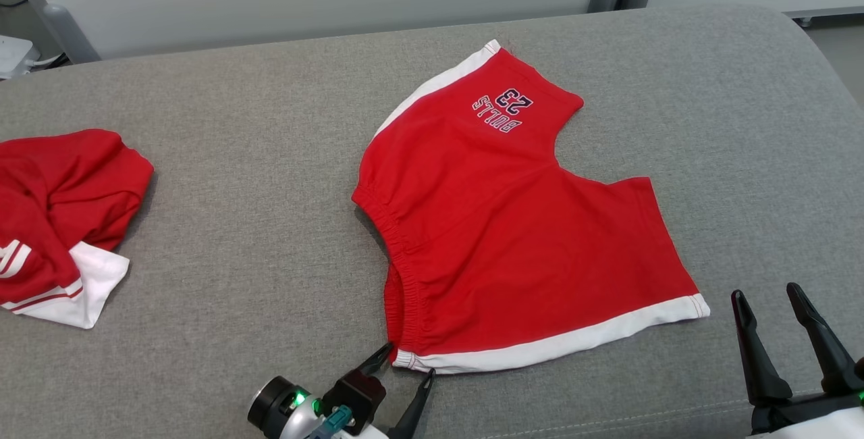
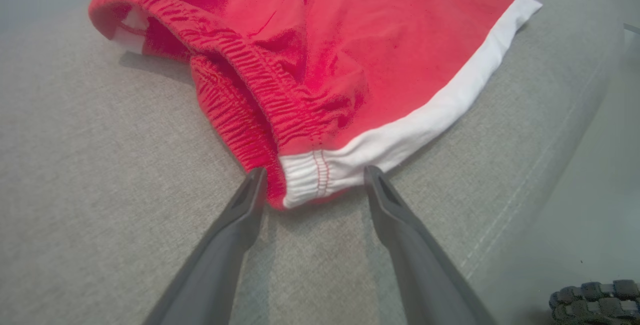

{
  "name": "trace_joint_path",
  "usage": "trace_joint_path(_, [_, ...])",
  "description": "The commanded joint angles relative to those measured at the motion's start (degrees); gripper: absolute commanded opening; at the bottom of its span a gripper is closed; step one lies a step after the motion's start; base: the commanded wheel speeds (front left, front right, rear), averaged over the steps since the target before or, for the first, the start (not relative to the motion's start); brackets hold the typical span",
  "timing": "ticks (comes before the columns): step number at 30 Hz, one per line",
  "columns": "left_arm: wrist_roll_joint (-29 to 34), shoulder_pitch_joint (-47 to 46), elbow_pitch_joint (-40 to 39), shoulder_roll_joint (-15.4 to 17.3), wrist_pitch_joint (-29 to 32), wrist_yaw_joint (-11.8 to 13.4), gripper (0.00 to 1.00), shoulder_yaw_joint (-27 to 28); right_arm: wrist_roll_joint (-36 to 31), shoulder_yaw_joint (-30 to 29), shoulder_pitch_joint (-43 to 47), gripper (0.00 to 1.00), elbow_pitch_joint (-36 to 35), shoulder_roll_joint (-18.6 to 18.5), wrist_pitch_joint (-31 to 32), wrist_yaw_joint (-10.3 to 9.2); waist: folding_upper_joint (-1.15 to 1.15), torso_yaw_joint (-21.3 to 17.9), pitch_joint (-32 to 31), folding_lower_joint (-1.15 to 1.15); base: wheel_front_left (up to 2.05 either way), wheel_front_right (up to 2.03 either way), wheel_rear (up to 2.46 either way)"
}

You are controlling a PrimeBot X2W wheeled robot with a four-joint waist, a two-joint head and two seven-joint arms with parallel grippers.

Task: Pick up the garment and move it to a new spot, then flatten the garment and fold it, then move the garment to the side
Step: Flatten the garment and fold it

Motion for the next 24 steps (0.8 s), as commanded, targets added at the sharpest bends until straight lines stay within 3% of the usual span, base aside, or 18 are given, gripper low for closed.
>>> trace_joint_path(1, [-0.88, -2.74, -0.64, 0.06, -0.34, 0.51, 1.00, 1.37, 0.64, 0.90, -1.89, 1.00, -1.16, -1.60, -0.77, 0.01, 0.00, 0.09, 0.11, 0.00, 0.00, 0.00, 0.00])
trace_joint_path(2, [-1.10, -2.92, -0.64, 0.06, -0.34, 0.48, 0.80, 1.23, 0.66, 0.97, -2.00, 1.00, -1.11, -1.65, -0.77, 0.01, 0.00, 0.18, 0.23, 0.00, 0.00, 0.00, 0.00])
trace_joint_path(3, [-1.16, -3.13, -0.82, 0.06, -0.34, 0.43, 0.44, 1.03, 0.65, 1.14, -2.13, 1.00, -0.94, -1.79, -0.77, 0.01, 0.00, 0.30, 0.36, 0.00, 0.00, 0.00, 0.00])
trace_joint_path(5, [-1.31, -3.45, -1.33, 0.06, -0.34, 0.34, 0.00, 0.76, 0.81, 1.42, -2.34, 1.00, 0.69, -2.09, -0.77, 0.01, 0.00, 0.56, 0.68, 0.00, 0.00, 0.00, 0.00])
trace_joint_path(17, [-0.01, -4.15, -3.35, 0.22, -0.34, -0.49, 0.00, 0.34, 9.28, 8.98, -11.92, 1.00, 23.03, -4.59, -0.77, 0.01, 0.00, 3.39, 2.40, 0.00, 0.00, 0.00, 0.00])
trace_joint_path(22, [0.29, -4.28, -3.33, 0.22, -0.34, -0.67, 0.00, 0.37, 10.98, 11.47, -14.35, 1.00, 28.29, -4.91, -0.77, 0.01, 0.00, 4.60, 2.68, 0.00, 0.00, 0.00, 0.00])
trace_joint_path(24, [0.30, -4.29, -3.54, 0.20, -0.34, -0.72, 0.00, 0.37, 11.83, 12.39, -14.88, 0.95, 30.06, -4.96, -0.77, 0.01, 0.00, 5.06, 2.74, 0.00, 0.00, 0.00, 0.00])
